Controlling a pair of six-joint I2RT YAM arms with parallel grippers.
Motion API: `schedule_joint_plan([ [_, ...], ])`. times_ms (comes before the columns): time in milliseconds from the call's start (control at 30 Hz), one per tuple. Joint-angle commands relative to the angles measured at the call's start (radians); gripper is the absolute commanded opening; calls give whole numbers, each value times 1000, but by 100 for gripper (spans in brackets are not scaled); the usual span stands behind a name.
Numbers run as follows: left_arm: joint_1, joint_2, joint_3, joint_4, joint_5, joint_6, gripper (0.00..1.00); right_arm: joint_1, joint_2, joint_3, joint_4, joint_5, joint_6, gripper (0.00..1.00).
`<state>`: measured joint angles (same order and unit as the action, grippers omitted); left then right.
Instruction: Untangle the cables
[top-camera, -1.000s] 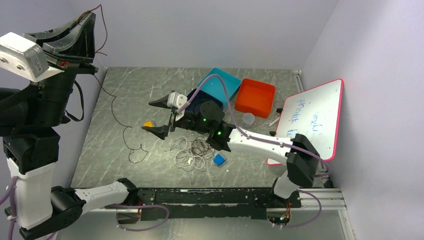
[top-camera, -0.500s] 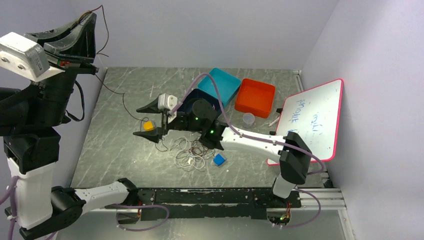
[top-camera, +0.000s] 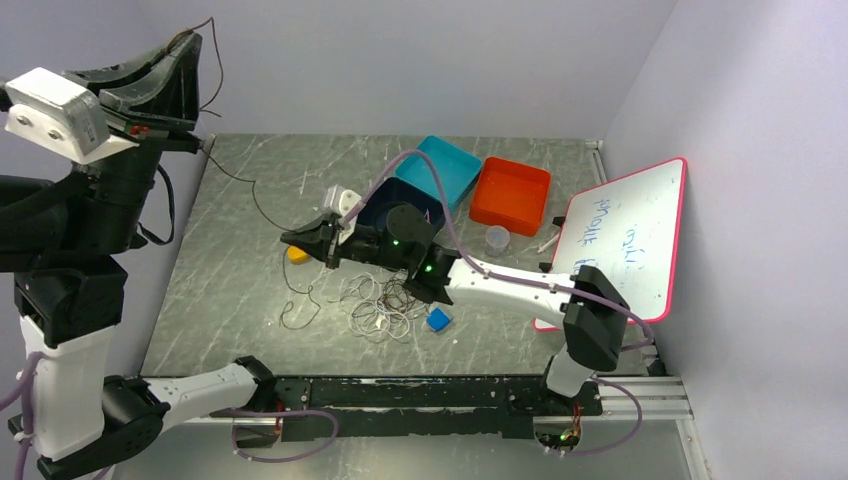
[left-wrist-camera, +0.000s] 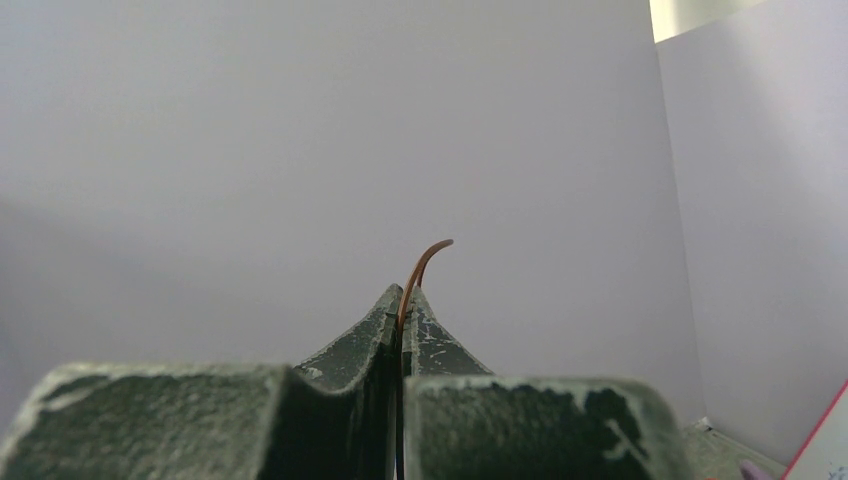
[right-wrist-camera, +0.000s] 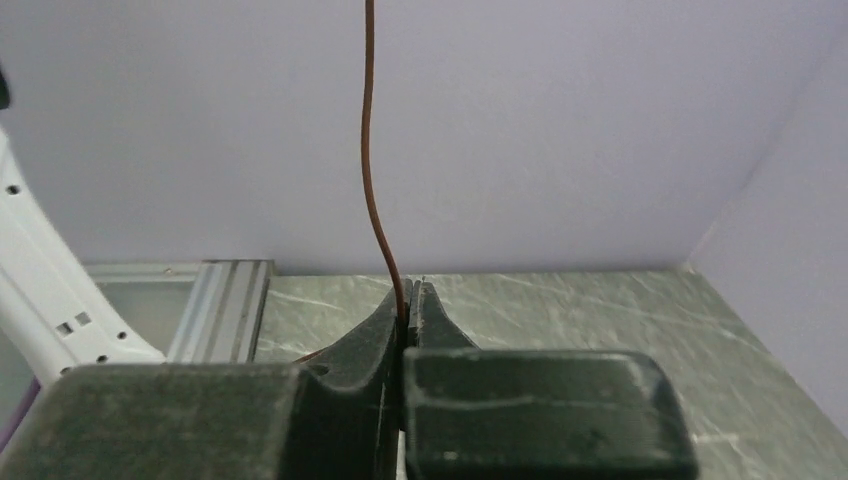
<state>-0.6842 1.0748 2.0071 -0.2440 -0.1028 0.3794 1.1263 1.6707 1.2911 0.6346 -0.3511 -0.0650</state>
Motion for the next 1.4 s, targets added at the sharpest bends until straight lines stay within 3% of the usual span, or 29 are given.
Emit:
schedule_joint_plan([
  [0,3,-37,-99,34,-46,-51,7,1,-115,-61,-4,202,-16,0],
  [200,3,-159,-438,83,-148,-241,8,-38,-202,34,-245,450,-68,0],
  [267,3,-201,-544,105,-152,-316,12,-71,-211,91,-328,508,-69,0],
  [467,3,-258,-734,94,-177,-487,47,-213,-250,183,-451,589,-33,0],
  [733,3,-251,-905,126,-93,-638,74,-412,-322,154,-496,641,-17,0],
  [1133,6,-112,-921,44,-13,-587,75,-627,-261,197,-626,671,-53,0],
  [1367,7,-49,-982,5,53,-654,73,-753,-176,185,-636,664,-72,0],
])
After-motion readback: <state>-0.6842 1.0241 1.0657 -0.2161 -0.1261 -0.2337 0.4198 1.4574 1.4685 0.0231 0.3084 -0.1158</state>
